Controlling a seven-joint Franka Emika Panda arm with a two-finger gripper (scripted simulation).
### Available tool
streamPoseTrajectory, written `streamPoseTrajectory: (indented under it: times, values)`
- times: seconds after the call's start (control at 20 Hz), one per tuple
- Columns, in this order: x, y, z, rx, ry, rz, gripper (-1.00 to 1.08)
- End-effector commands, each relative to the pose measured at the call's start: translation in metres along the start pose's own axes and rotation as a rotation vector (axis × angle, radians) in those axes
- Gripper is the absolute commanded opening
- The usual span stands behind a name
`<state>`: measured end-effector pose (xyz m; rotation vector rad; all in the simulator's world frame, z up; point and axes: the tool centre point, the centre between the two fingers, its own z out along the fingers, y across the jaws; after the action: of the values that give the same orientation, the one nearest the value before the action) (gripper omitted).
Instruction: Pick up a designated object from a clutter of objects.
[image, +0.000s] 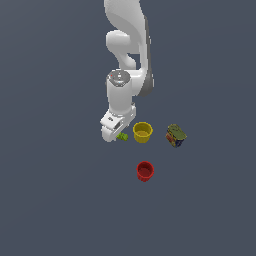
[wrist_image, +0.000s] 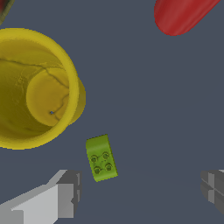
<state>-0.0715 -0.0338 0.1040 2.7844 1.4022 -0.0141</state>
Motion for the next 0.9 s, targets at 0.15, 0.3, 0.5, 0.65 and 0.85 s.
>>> streamPoseTrajectory:
  times: [0.15,0.3,0.5,0.65,0.85]
  values:
    - [-0.011,-0.015,0.021,0.007,0.007,-0.133,1.00]
    - [-0.016,-0.022,0.029,0.010,0.012,-0.187,1.00]
    - [-0.020,-0.029,0.037,0.013,0.017,-0.238,1.00]
    - [-0.022,-0.032,0.040,0.014,0.020,-0.261,1.00]
    - [-0.022,-0.033,0.041,0.015,0.021,-0.273,1.00]
